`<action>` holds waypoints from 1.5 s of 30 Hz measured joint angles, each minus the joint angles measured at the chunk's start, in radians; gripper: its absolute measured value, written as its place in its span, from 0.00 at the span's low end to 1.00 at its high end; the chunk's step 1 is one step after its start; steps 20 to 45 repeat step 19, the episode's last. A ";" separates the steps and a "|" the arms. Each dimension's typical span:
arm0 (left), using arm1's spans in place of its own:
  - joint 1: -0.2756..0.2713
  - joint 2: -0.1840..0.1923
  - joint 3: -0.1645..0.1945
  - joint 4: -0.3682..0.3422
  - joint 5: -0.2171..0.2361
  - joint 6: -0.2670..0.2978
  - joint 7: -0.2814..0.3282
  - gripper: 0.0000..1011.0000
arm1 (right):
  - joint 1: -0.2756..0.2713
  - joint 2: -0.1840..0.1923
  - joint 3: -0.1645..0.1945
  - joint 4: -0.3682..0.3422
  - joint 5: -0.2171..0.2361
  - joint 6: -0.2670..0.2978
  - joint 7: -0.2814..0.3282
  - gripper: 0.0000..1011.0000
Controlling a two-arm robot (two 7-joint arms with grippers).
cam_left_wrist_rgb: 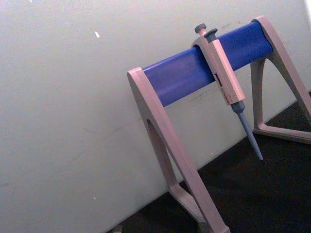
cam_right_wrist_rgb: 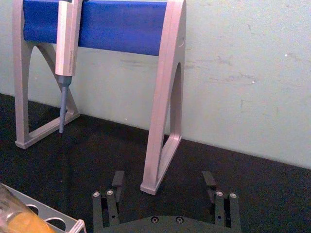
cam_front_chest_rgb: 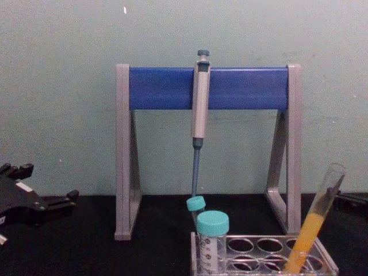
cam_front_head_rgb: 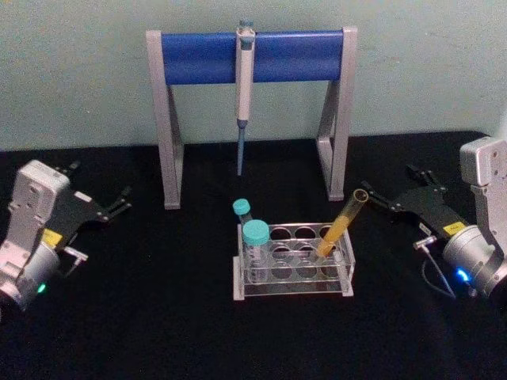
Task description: Pick up the test tube from the test tube rack, shake it, then place it back into the test tube rack.
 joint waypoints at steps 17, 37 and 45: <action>0.000 0.000 0.000 0.000 0.000 0.000 0.000 0.99 | 0.000 0.001 -0.001 0.000 0.001 -0.001 -0.002 0.99; 0.000 0.000 0.000 0.000 0.000 0.000 0.000 0.99 | 0.000 0.001 -0.002 -0.001 0.002 -0.002 -0.003 0.99; 0.000 0.000 0.000 0.000 0.000 0.000 0.000 0.99 | 0.000 0.001 -0.002 -0.001 0.002 -0.002 -0.003 0.99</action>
